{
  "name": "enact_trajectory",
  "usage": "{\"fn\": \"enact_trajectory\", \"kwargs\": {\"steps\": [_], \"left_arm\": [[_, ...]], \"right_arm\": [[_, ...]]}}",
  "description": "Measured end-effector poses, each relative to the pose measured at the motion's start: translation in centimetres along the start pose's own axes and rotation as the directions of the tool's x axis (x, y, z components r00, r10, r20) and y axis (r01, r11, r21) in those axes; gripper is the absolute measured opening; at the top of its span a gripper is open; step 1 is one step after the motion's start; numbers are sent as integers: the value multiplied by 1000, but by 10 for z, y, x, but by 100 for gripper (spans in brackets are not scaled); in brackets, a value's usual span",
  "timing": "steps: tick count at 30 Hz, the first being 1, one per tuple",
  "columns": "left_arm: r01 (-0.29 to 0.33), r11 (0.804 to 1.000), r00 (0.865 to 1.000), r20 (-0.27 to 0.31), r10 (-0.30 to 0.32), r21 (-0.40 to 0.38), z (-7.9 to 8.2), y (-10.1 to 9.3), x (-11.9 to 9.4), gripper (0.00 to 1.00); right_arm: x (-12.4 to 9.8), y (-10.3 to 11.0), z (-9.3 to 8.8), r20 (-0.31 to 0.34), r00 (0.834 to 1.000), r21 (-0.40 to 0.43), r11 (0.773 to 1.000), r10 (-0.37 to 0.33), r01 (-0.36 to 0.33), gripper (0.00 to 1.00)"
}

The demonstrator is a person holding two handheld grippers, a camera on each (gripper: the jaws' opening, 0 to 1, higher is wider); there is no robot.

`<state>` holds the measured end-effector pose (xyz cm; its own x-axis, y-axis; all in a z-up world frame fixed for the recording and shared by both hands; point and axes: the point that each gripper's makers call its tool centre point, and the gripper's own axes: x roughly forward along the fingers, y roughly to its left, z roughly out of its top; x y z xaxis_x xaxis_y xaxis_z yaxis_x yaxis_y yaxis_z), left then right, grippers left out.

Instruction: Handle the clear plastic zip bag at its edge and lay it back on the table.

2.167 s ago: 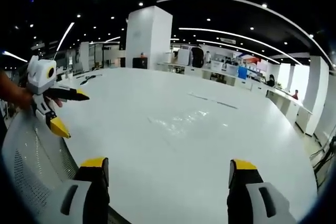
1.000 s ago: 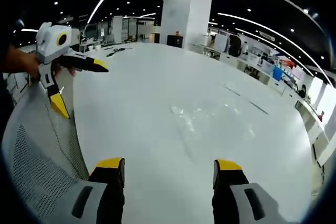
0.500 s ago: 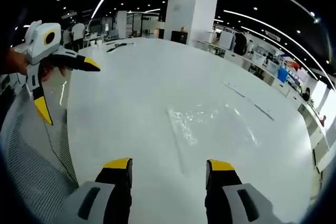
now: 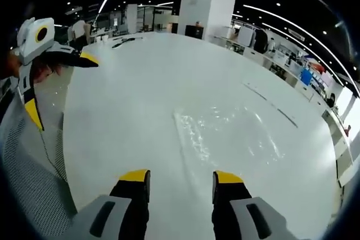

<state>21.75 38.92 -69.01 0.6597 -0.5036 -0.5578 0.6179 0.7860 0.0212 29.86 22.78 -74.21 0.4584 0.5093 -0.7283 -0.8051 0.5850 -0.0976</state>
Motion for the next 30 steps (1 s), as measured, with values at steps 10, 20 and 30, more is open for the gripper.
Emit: {"fn": "enact_trajectory", "kwargs": {"steps": [10,20,30], "left_arm": [[-5,1000,1000,-16,5,-6,-3,3,2,99],[-2,1000,999,-42,2,-11,-8,7,7,98],[-14,1000,999,-43,14,-11,-8,10,8,97]], "right_arm": [[20,-9,-4,-45,999,10,1000,9,-8,31],[28,-14,-11,-83,997,24,1000,10,-8,26],[34,-20,-16,-106,994,41,999,12,-8,13]]}}
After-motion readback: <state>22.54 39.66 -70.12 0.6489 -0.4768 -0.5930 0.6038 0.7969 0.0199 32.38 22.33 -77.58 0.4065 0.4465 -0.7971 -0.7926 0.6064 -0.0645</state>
